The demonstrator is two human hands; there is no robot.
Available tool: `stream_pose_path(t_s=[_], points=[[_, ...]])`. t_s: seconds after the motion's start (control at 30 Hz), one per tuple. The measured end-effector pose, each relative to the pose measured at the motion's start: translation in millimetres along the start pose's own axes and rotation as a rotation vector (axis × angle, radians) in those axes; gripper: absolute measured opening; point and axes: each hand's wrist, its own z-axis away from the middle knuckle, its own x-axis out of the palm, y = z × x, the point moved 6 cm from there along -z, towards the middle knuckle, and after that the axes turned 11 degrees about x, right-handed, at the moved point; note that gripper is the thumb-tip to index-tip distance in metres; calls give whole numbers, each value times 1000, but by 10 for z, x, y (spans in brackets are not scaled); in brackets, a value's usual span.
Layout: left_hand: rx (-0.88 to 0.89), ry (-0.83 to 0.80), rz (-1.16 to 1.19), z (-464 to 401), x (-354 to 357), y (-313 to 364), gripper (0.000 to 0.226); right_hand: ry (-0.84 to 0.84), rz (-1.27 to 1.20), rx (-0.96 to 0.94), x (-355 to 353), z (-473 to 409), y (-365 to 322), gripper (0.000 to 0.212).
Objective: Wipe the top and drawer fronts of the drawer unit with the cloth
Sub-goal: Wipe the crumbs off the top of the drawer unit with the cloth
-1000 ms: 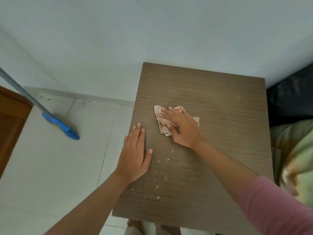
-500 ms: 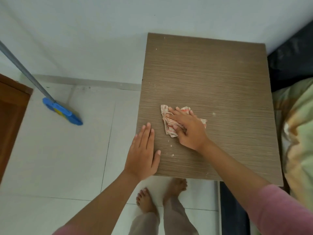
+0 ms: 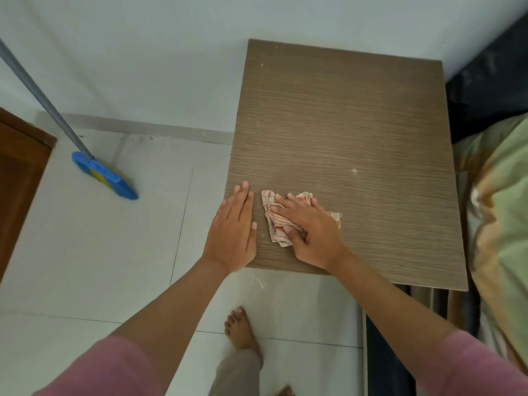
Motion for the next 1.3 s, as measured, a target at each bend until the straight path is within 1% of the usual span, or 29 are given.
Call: stream_pose_path(t_s=[0.27,0.47,0.53,0.6,0.67,0.8,0.87,1.0,1.2,1.3], points=[[16,31,-24,-3,-27,25,57,23,-34,11,112,460,-28,43],[25,54,-68,-3,-18,29,57,6,-143,21,189,810,-33,42],[26,58,-75,-2,-19,36,58,-16,-173,2,195,921,-59,42],[19,60,-77,0,-32,44,58,-64,-147,-12,160,985,-108,40],[11,54,-76,6,-39,50,58,-83,-149,17,50,1005,-158,37],[-1,20,-78,0,-27,53,58,7,-387,124,-235,911,-185,29],[-10,-6,-75,2,-21,51,58,28,-455,174,-309,838,-177,28],[-26,-37,-63,-3,-25,50,58,35,-548,260,-379,654,-189,26],[-54,-71,-23,-24,-31,53,58,123,-583,374,-493,310,-202,25],[-79,-52,9,-103,-72,55,56,232,-641,456,-601,24,-148,21]])
